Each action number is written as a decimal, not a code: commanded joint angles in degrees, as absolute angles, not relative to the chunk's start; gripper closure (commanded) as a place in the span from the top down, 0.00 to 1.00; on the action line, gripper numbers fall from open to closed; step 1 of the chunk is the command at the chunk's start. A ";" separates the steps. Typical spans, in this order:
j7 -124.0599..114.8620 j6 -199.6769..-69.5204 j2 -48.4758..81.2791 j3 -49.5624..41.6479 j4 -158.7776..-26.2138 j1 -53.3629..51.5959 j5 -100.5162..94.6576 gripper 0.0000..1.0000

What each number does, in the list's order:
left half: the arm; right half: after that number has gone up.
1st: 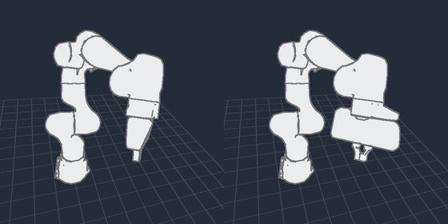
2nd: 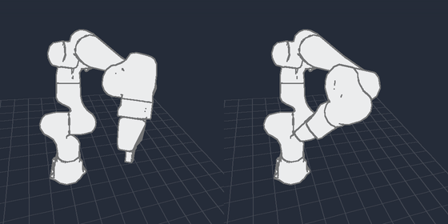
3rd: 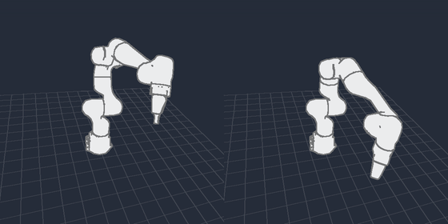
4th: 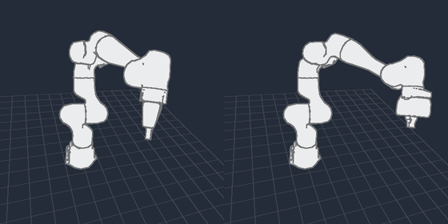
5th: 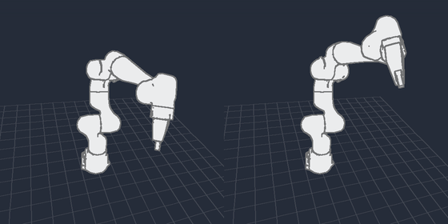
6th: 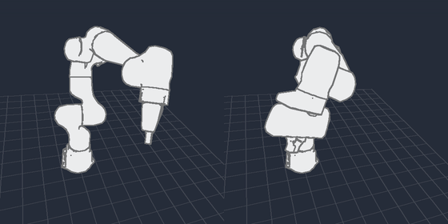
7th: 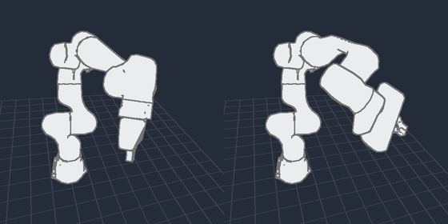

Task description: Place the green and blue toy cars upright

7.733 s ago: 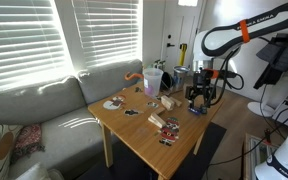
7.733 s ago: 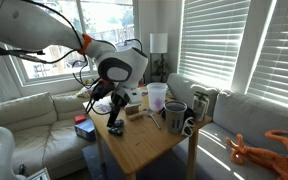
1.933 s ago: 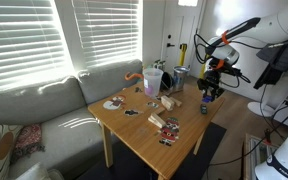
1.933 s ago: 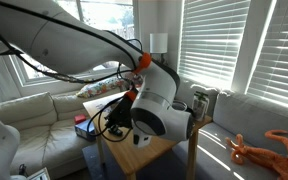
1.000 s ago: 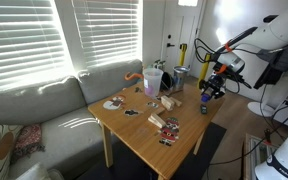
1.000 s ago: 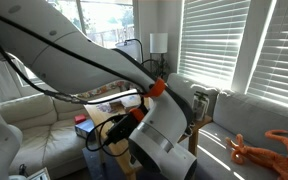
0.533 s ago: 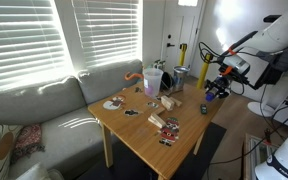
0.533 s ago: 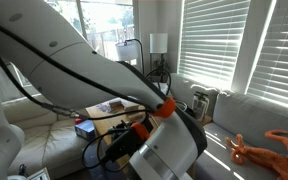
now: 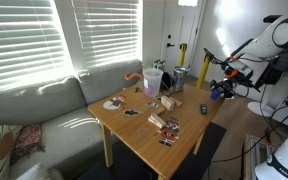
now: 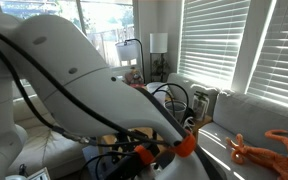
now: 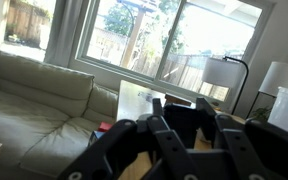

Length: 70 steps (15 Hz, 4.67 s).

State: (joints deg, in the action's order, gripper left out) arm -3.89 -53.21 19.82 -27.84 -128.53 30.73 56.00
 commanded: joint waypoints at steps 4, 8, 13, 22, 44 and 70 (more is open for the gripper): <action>-3.22 -47.68 27.88 -17.14 -123.03 40.45 60.54 0.12; -5.70 -47.70 32.44 -8.99 -119.87 48.00 60.10 0.12; -11.70 -47.43 34.17 -6.76 -117.82 52.84 60.19 0.12; -17.06 -47.17 36.01 -13.73 -115.92 48.63 61.13 0.12; -16.12 -49.97 36.43 -23.20 -114.49 42.72 60.93 0.12; -29.40 -77.74 11.72 -29.55 -125.49 21.87 50.85 0.12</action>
State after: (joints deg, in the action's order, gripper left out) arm -26.95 -73.71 16.71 -30.42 -122.08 23.52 52.64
